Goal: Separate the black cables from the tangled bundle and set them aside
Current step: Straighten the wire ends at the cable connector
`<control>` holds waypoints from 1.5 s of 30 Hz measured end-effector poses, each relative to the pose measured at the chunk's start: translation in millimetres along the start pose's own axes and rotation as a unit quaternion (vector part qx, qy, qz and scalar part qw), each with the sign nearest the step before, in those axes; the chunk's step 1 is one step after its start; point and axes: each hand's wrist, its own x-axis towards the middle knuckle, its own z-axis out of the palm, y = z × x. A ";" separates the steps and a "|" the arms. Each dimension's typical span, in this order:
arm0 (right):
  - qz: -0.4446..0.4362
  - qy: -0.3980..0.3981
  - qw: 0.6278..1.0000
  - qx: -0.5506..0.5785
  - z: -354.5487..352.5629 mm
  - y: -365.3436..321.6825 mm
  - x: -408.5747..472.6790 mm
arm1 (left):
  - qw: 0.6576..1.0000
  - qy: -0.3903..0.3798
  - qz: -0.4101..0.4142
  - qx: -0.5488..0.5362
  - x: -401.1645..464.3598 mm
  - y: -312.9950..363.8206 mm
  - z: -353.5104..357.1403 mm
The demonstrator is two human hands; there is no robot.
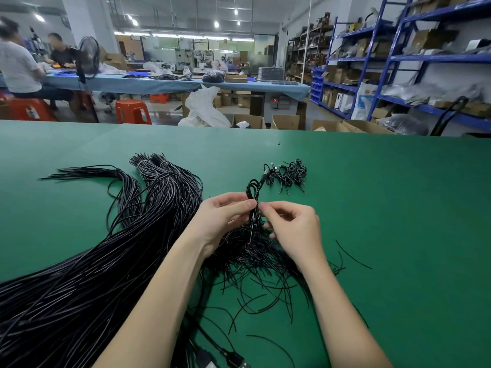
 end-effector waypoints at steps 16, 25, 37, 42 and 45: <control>0.091 -0.135 0.973 0.165 4.5 7.4 0.3 | 0.995 -0.063 -0.015 -0.074 0.9 -8.8 -1.2; 0.055 -0.126 0.984 0.116 4.0 5.9 -1.7 | 0.997 -0.050 0.002 -0.060 1.6 -10.0 -4.1; 0.058 -0.138 0.976 0.160 1.2 2.3 -3.3 | 0.997 -0.055 0.032 -0.050 3.9 -11.0 -5.2; 0.062 -0.111 0.982 0.138 3.1 4.1 -2.7 | 0.999 0.003 0.044 -0.028 6.4 -15.3 -1.5; 0.070 -0.072 0.987 0.124 1.1 6.9 0.0 | 0.972 0.139 0.114 0.150 11.1 -18.6 -4.4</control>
